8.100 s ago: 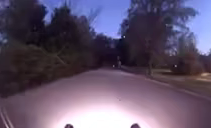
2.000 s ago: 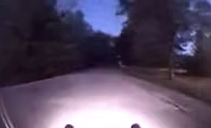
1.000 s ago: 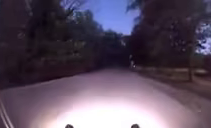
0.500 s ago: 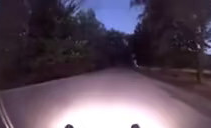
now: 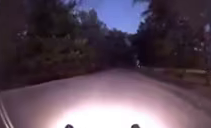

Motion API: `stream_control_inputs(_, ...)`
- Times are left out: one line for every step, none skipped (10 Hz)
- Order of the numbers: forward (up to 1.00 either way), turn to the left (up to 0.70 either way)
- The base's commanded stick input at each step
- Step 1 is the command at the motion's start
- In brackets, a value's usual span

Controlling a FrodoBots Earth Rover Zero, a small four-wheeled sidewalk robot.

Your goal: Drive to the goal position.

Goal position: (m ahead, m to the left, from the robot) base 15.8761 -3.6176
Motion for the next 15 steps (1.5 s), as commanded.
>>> stream_control_inputs(1.0,0.0)
stream_control_inputs(1.0,0.0)
stream_control_inputs(1.0,0.0)
stream_control_inputs(1.0,0.0)
stream_control_inputs(1.0,0.0)
stream_control_inputs(1.0,0.0)
stream_control_inputs(1.0,0.0)
stream_control_inputs(1.0,-0.25)
stream_control_inputs(1.0,-0.4)
stream_control_inputs(1.0,-0.4)
stream_control_inputs(1.0,-0.26)
stream_control_inputs(1.0,-0.1)
stream_control_inputs(1.0,0.0)
stream_control_inputs(1.0,0.0)
stream_control_inputs(1.0,0.0)
